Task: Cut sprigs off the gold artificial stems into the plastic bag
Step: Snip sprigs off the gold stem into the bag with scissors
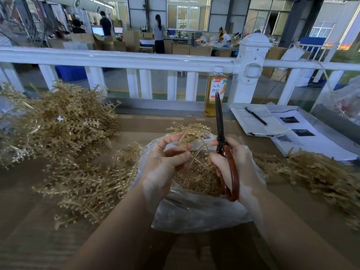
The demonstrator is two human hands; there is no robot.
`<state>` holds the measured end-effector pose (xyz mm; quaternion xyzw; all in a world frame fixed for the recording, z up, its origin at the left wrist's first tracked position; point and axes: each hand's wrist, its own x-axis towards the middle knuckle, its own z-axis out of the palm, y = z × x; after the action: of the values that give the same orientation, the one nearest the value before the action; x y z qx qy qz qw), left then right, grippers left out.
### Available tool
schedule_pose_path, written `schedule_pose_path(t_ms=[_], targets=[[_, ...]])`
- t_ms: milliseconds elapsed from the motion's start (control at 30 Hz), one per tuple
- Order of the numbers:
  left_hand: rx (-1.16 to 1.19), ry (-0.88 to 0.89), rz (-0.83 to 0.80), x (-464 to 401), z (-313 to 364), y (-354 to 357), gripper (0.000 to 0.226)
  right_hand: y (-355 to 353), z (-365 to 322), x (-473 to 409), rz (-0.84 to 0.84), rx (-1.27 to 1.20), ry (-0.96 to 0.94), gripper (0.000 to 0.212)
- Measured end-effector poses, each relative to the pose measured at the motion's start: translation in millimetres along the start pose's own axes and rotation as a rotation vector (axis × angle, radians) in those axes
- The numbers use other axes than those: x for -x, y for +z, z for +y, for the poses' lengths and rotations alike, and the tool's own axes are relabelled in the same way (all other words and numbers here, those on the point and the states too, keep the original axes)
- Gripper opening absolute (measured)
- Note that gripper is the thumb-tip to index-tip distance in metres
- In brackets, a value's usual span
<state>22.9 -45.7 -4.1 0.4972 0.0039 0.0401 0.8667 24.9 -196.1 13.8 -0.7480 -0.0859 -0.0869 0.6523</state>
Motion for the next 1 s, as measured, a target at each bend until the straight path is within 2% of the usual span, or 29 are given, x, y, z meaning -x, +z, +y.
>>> schedule_pose_path(t_ms=[233,333,467,733,1000], targets=[[-0.017,0.040,0.041,-0.4,2.5,1.1,0.042,-0.3,3.9,-0.7,-0.002,0.006,-0.033,0.028],[-0.033,0.064,0.070,-0.5,3.7,1.3,0.042,-1.3,6.6,1.7,0.003,0.067,-0.072,0.019],[-0.058,0.084,0.131,-3.0,3.6,1.5,0.040,-0.8,12.1,6.1,0.003,0.360,-0.189,0.011],[0.047,0.026,0.198,-7.1,1.4,-2.0,0.028,3.0,28.8,13.7,-0.049,0.726,-0.366,0.020],[0.028,0.027,0.299,-12.9,1.9,-3.3,0.023,-0.4,42.7,12.7,0.004,0.711,-0.338,0.025]])
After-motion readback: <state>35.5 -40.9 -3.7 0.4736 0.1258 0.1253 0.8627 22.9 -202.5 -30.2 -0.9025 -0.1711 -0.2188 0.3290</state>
